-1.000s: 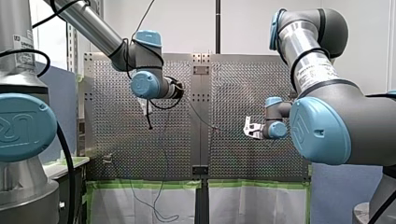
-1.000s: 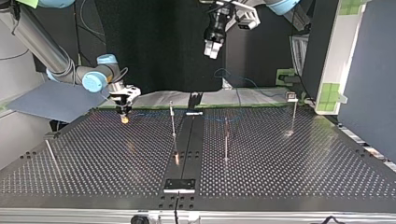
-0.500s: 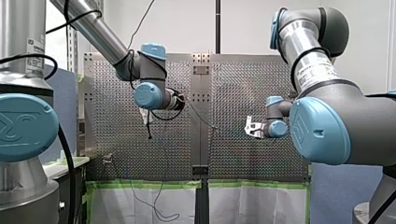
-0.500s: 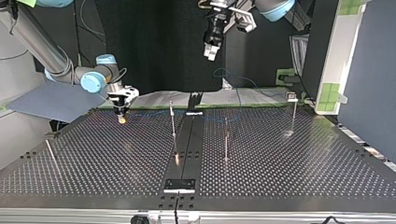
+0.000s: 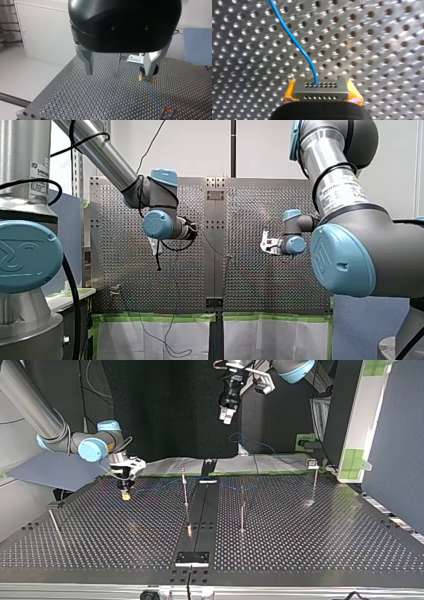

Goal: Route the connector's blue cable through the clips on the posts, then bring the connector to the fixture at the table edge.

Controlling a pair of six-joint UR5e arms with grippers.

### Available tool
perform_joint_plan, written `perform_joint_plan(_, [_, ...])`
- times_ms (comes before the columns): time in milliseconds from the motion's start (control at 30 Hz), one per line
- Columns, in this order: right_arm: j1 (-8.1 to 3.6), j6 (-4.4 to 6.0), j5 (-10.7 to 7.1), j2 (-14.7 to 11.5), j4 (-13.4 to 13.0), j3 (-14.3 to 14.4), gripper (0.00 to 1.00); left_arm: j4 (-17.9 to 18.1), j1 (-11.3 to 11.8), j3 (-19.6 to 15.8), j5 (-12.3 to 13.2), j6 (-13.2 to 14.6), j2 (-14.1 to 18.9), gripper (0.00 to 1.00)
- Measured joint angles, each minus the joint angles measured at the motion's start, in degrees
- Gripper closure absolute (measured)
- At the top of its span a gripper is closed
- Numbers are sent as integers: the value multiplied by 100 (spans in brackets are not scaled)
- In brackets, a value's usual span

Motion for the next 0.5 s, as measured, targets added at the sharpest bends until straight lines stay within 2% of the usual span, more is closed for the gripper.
perform_joint_plan(133, [13,-5,28,-195,168,0,100,-3,2,0,-2,4,0,0])
perform_joint_plan(300, [10,-24,174,-441,410,3,100,-18,9,0,2,22,1,0])
perform_joint_plan(500, [-42,-253,458,-742,710,0,100,-24,10,0,6,49,2,0])
